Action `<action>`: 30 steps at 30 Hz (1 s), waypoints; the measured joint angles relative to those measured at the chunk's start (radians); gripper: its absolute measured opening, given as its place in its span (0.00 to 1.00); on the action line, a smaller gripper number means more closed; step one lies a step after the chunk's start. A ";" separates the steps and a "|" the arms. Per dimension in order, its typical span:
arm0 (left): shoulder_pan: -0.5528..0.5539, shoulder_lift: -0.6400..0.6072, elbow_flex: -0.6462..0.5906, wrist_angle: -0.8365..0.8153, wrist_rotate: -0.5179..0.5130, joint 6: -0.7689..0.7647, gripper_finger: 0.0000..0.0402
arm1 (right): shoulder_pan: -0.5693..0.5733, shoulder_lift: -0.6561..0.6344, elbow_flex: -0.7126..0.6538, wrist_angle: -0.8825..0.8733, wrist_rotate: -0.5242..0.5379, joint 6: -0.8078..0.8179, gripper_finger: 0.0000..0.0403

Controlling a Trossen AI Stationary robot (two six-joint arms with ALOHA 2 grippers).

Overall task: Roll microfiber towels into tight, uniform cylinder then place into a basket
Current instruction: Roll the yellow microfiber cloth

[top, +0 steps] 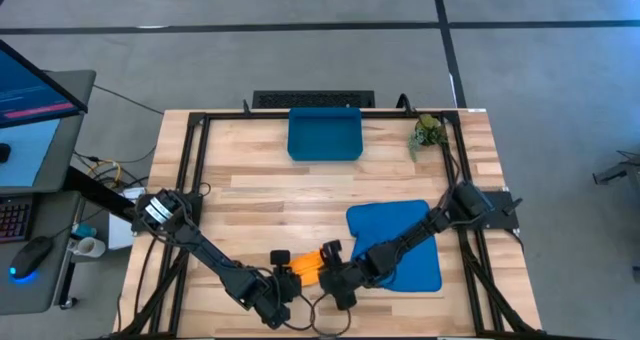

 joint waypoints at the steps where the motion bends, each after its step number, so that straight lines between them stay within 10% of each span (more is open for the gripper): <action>1: -0.003 -0.001 0.005 -0.002 -0.006 0.010 0.28 | -0.008 0.000 0.000 0.000 -0.022 0.024 0.45; 15: -0.086 0.006 0.145 -0.381 -0.177 -0.099 0.28 | -0.109 -0.006 0.000 0.007 -0.303 0.305 0.15; 30: -0.148 0.001 0.210 -0.422 -0.324 -0.064 0.28 | -0.229 -0.004 -0.001 0.020 -0.560 0.533 0.13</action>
